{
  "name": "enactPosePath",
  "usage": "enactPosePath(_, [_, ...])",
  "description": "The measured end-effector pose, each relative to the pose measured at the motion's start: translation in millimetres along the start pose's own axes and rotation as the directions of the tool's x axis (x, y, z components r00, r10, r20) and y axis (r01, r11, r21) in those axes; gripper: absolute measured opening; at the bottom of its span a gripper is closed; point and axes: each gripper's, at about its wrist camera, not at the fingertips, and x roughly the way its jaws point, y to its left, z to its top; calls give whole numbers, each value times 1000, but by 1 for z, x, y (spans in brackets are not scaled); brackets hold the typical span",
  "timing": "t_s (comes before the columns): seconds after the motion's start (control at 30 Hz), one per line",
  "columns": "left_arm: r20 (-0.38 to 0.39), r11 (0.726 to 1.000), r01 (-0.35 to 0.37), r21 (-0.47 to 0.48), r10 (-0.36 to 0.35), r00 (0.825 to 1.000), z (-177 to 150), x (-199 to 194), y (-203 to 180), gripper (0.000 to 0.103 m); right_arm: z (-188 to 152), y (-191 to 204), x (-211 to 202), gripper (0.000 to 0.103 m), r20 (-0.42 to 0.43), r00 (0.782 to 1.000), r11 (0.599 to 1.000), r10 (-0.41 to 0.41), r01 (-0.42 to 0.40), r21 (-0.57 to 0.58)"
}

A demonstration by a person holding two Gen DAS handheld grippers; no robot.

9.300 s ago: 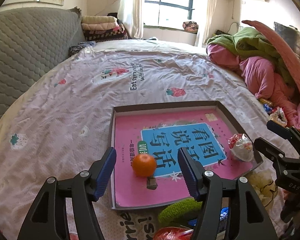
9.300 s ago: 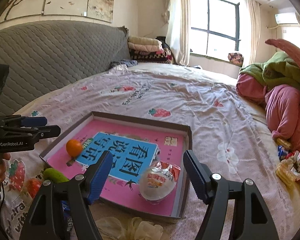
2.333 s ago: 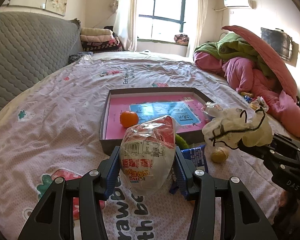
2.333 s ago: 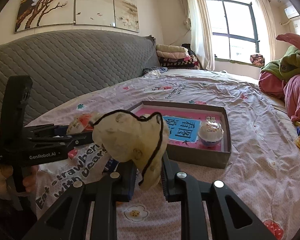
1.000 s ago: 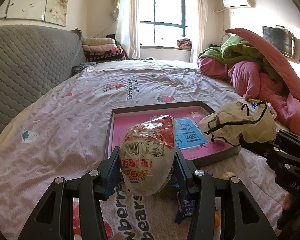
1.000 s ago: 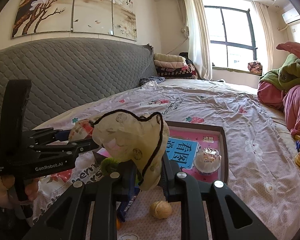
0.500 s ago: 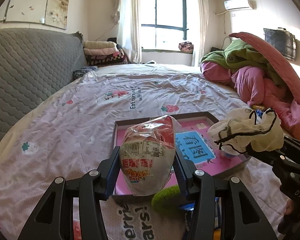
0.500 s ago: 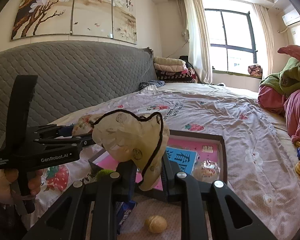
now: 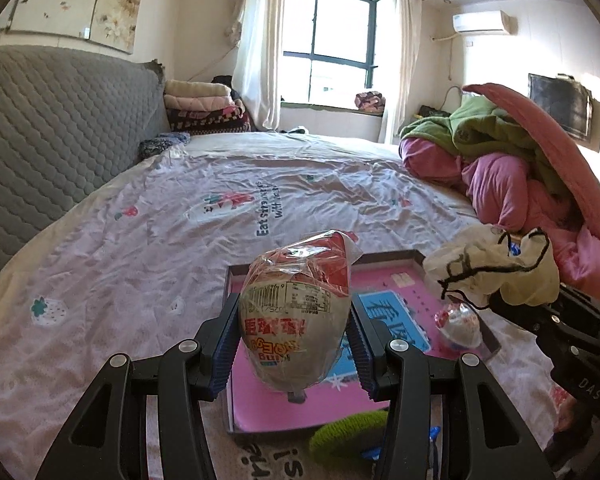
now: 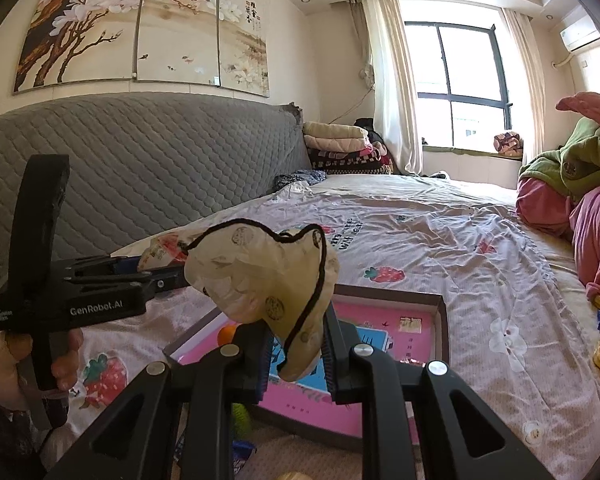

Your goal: Organize objects

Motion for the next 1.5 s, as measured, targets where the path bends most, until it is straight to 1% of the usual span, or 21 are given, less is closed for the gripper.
enactPosePath(0.13, [-16, 1000, -2, -28, 2, 1000, 3, 9, 10, 51, 2, -3, 5, 22, -4, 1000, 1000, -3, 3, 5])
enactPosePath(0.33, [-18, 999, -5, -33, 5, 1000, 6, 17, 16, 51, 6, -9, 12, 22, -8, 1000, 1000, -7, 7, 7])
enactPosePath(0.6, [-36, 1000, 6, 3, -6, 999, 3, 30, 8, 51, 6, -12, 25, 22, -24, 1000, 1000, -14, 14, 0])
enactPosePath(0.77, [-66, 1000, 20, 21, -18, 998, -6, 44, 1, 51, 1, -17, 38, 22, -65, 998, 1000, -26, 26, 5])
enactPosePath(0.97, [-122, 999, 28, 31, -24, 992, -20, 62, -3, 51, -14, -21, 56, 22, -138, 990, 999, -31, 34, 14])
enactPosePath(1.13, [-157, 999, 34, 28, -29, 987, -30, 68, -5, 51, -24, -22, 63, 22, -171, 985, 999, -31, 35, 15])
enactPosePath(1.3, [-176, 998, 40, 49, -31, 984, -37, 72, -12, 51, -31, -22, 69, 22, -204, 978, 999, -36, 40, 15])
enactPosePath(1.5, [-201, 997, 51, 59, -38, 979, -45, 78, -14, 51, -42, -18, 79, 22, -256, 966, 999, -34, 35, 3])
